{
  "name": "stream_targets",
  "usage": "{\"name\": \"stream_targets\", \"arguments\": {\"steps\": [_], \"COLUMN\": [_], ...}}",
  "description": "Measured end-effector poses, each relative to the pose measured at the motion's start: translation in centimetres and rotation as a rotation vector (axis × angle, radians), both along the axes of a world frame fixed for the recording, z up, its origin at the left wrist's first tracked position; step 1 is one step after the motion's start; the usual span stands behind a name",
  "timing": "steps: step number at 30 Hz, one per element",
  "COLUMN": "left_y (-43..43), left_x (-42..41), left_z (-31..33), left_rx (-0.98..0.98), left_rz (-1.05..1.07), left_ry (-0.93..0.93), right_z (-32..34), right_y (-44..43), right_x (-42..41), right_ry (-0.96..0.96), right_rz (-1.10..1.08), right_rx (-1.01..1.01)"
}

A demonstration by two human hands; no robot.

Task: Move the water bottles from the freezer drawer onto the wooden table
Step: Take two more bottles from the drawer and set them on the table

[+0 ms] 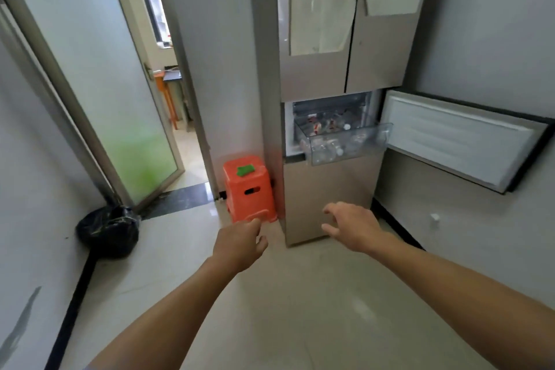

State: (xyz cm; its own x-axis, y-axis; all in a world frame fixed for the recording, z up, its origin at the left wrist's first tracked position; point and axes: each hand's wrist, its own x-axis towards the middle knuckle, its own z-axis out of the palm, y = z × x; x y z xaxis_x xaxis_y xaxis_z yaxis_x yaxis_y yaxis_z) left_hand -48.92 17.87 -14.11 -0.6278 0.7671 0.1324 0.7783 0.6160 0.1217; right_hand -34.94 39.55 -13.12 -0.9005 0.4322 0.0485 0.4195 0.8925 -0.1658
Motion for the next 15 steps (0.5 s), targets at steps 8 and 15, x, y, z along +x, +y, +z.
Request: {"name": "stream_targets", "arguments": {"steps": [8,15], "left_y": [18.1,32.6], "left_x": [-4.2,-10.0], "left_z": [-2.0,-1.6], "left_rx": [-0.041,-0.065], "left_rz": [-0.227,-0.214], "left_ry": [-0.022,-0.004], "right_z": [-2.7,-2.9], "right_y": [15.9,30.6], "right_x": [-0.7,-6.6], "right_ry": [-0.052,-0.009], "right_rz": [-0.219,-0.223], "right_rx": [-0.044,-0.078]}}
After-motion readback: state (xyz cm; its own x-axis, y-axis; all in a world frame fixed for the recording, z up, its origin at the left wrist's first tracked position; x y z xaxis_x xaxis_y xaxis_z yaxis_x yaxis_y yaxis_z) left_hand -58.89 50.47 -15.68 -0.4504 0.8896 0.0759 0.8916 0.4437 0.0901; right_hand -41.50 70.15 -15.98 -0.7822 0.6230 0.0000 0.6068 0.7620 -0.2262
